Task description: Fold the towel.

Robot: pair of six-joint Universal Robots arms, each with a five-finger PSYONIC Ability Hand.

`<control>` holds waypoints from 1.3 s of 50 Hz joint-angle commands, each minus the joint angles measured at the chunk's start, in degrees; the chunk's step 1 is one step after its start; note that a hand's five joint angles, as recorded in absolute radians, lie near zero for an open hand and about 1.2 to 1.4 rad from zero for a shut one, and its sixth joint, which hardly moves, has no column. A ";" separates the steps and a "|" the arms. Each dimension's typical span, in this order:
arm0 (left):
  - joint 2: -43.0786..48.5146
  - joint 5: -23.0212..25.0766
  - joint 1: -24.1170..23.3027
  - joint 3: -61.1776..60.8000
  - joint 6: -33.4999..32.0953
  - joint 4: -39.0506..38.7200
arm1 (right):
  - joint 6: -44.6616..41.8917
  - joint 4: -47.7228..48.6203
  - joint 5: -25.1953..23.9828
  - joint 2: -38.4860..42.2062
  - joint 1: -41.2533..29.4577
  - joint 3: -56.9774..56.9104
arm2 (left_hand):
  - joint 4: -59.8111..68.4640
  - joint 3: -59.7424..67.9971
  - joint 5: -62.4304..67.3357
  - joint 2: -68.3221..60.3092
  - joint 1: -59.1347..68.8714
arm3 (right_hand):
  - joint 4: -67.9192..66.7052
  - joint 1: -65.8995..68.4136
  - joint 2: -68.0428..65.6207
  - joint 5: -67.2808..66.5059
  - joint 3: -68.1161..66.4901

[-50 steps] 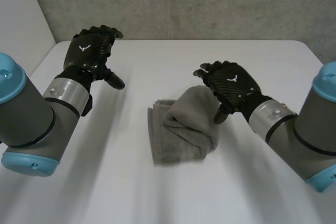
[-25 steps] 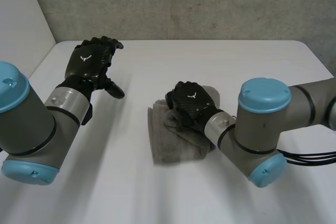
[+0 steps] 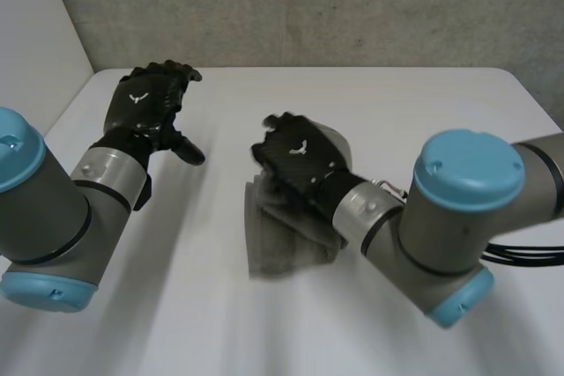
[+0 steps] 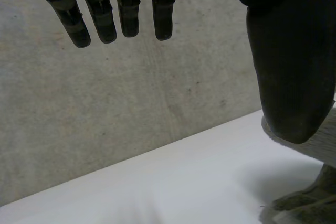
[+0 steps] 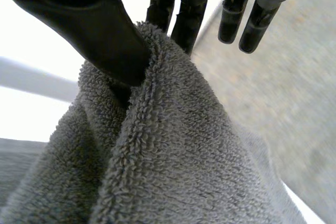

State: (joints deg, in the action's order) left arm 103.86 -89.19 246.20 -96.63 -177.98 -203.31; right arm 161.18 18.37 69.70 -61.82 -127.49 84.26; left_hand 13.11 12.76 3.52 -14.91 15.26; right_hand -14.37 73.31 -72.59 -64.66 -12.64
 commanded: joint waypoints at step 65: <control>21.55 -6.70 -12.15 5.66 1.23 7.14 | 10.56 -10.81 7.73 11.81 9.63 -3.40 | -3.11 -2.76 -0.62 2.00 -2.35 | 4.37 -63.31 62.59 64.66 2.64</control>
State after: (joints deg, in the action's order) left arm 123.40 -95.60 233.92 -91.18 -176.69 -195.97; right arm 171.98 7.41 77.11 -51.94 -117.57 81.77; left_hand 13.11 12.76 3.53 -14.84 15.26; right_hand -14.37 13.21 -14.11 -3.49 -12.65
